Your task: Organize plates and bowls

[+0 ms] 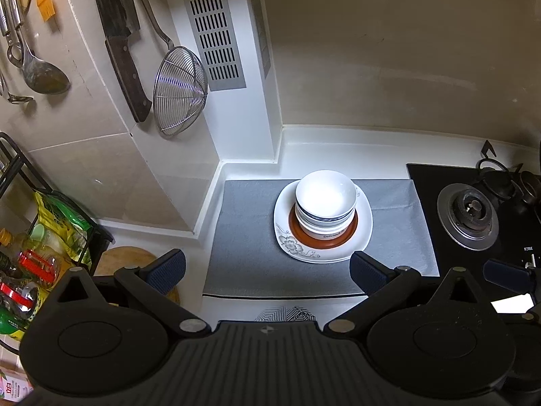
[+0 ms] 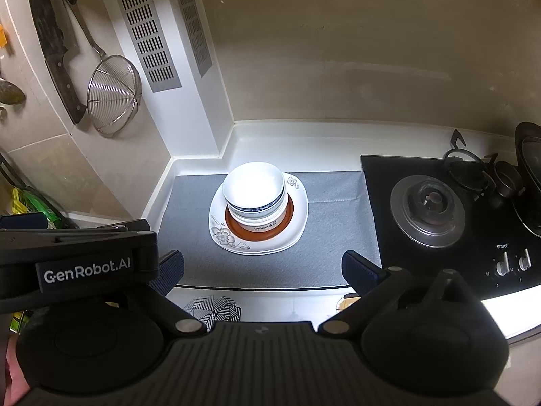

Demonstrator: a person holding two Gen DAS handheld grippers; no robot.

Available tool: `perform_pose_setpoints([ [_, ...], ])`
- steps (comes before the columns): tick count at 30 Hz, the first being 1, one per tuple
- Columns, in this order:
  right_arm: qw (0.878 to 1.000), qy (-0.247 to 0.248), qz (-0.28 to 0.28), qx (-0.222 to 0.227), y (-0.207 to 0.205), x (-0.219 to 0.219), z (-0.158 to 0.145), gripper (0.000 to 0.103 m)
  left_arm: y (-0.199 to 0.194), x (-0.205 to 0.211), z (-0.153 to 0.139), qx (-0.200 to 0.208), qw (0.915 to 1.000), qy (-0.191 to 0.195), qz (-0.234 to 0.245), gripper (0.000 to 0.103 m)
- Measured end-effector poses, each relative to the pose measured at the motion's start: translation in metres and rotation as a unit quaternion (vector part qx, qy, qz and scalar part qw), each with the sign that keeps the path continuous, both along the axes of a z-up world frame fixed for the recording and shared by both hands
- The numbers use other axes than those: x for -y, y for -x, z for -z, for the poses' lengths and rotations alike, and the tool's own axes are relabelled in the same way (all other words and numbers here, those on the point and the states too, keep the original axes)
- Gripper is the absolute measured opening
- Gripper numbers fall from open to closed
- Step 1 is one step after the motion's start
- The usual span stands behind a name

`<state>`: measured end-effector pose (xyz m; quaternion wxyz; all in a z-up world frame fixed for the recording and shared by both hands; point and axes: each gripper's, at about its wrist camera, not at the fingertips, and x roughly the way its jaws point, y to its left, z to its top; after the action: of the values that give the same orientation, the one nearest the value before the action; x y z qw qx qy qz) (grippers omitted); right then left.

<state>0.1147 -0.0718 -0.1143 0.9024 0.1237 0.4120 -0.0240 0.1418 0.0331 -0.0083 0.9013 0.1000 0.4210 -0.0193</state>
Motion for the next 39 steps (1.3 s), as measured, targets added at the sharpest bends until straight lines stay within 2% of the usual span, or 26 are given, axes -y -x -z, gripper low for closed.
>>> perform_pose_setpoints([
  [39, 1.0, -0.011, -0.002, -0.002, -0.0045, -0.002, 0.0062, 0.101, -0.0042, -0.0003, 0.0031, -0.005, 0.9999, -0.01, 0.0, 0.103],
])
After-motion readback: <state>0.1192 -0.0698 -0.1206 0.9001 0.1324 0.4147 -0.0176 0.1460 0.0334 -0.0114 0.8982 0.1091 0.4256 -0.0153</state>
